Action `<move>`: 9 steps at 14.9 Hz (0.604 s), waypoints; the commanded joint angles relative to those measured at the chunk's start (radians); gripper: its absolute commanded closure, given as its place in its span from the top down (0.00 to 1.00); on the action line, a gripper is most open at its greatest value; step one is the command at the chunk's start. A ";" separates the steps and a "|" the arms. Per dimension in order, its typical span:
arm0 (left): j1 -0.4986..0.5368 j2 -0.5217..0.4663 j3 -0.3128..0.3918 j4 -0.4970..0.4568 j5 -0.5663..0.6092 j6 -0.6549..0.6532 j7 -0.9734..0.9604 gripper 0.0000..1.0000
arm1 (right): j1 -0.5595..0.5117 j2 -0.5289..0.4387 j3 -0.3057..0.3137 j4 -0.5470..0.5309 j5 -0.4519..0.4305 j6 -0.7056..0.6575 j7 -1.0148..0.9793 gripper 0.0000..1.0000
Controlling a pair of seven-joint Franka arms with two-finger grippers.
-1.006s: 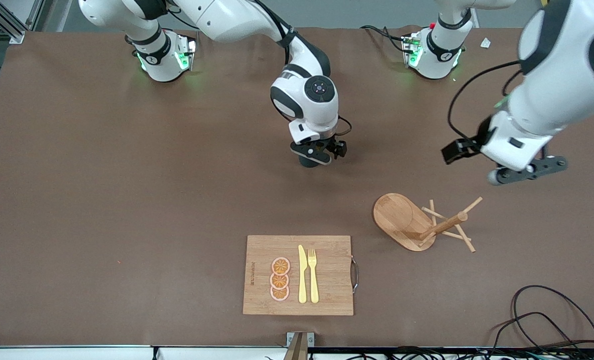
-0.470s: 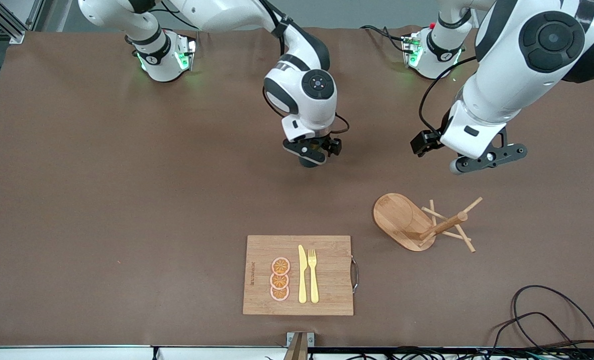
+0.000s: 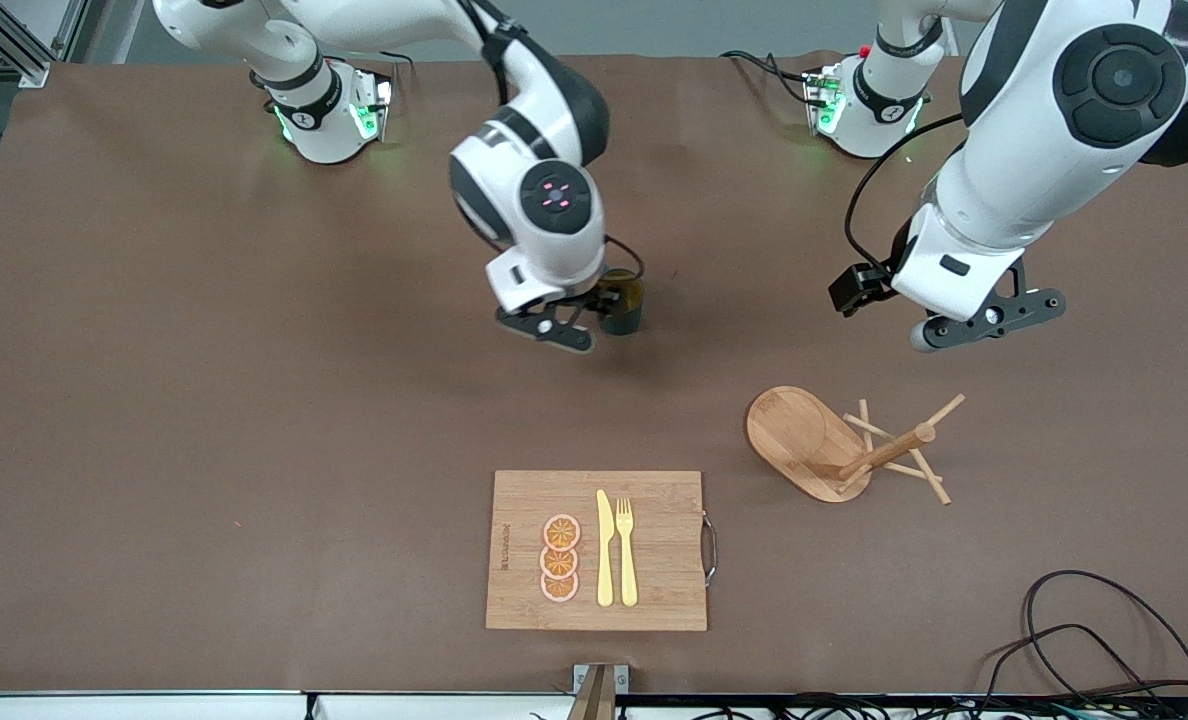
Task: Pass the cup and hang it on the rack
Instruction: 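Lower the mug onto the table while the left gripper approaches, then grasp the mug handle with the left gripper while the right gripper withdraws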
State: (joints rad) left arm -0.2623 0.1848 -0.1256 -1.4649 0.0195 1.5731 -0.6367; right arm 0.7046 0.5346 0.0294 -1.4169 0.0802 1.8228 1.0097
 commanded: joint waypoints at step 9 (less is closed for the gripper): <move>-0.283 0.024 -0.011 0.009 0.157 0.022 -0.407 1.00 | -0.292 -0.355 0.009 -0.381 0.003 -0.040 -0.431 1.00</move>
State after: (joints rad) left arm -0.4662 0.1886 -0.1350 -1.4648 0.1106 1.5830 -0.9460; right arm 0.4724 0.2642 0.0244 -1.7189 0.0791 1.7879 0.6393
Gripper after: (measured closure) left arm 0.000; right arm 0.000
